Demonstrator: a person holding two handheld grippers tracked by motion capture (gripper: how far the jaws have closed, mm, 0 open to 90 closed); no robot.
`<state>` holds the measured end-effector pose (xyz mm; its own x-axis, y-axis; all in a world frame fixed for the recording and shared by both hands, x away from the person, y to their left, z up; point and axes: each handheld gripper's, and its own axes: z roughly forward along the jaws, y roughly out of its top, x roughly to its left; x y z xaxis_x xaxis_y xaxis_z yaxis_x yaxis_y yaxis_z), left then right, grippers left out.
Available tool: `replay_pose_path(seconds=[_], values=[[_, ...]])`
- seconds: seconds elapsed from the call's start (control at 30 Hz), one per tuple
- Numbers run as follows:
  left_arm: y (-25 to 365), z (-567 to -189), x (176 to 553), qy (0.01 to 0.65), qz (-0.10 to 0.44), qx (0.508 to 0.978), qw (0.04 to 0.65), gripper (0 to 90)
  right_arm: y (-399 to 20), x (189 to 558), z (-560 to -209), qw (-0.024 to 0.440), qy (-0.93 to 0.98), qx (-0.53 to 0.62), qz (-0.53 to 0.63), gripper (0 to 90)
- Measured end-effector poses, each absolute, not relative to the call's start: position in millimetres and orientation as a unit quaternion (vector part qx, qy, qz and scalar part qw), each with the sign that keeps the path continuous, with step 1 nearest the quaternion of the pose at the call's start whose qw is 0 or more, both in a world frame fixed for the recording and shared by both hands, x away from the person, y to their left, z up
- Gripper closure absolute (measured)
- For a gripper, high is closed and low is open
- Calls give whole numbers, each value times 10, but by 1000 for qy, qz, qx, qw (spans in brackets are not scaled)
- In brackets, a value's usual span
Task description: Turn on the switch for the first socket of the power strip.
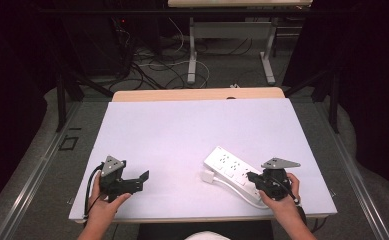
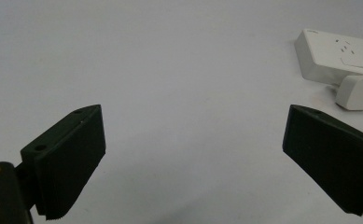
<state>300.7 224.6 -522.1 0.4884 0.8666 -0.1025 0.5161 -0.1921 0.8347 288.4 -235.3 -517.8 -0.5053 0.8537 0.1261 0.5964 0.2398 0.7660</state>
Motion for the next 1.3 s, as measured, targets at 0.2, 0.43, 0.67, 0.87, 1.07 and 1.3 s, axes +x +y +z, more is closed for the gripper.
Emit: replay_pose_path(seconds=[0.2, 0.43, 0.67, 0.87, 1.07, 1.3], values=[[2249, -5222, 3008, 465, 202, 744, 436, 59, -2306, 2902, -5223, 152, 778, 467, 391, 900], [2252, -5223, 3009, 465, 202, 744, 435, 62, -2286, 2918, -5245, 147, 782, 466, 388, 900], [2258, -5222, 3013, 463, 205, 746, 432, 62, -2278, 2929, -5266, 147, 784, 465, 385, 900], [2262, -5223, 3013, 462, 206, 746, 432, 64, -2256, 2936, -5290, 144, 787, 465, 380, 900], [2258, -5226, 3012, 465, 202, 744, 434, 65, -2249, 2946, -5309, 143, 789, 465, 376, 900], [2263, -5224, 3015, 463, 205, 747, 431, 65, -2246, 2954, -5324, 144, 791, 462, 374, 900]])
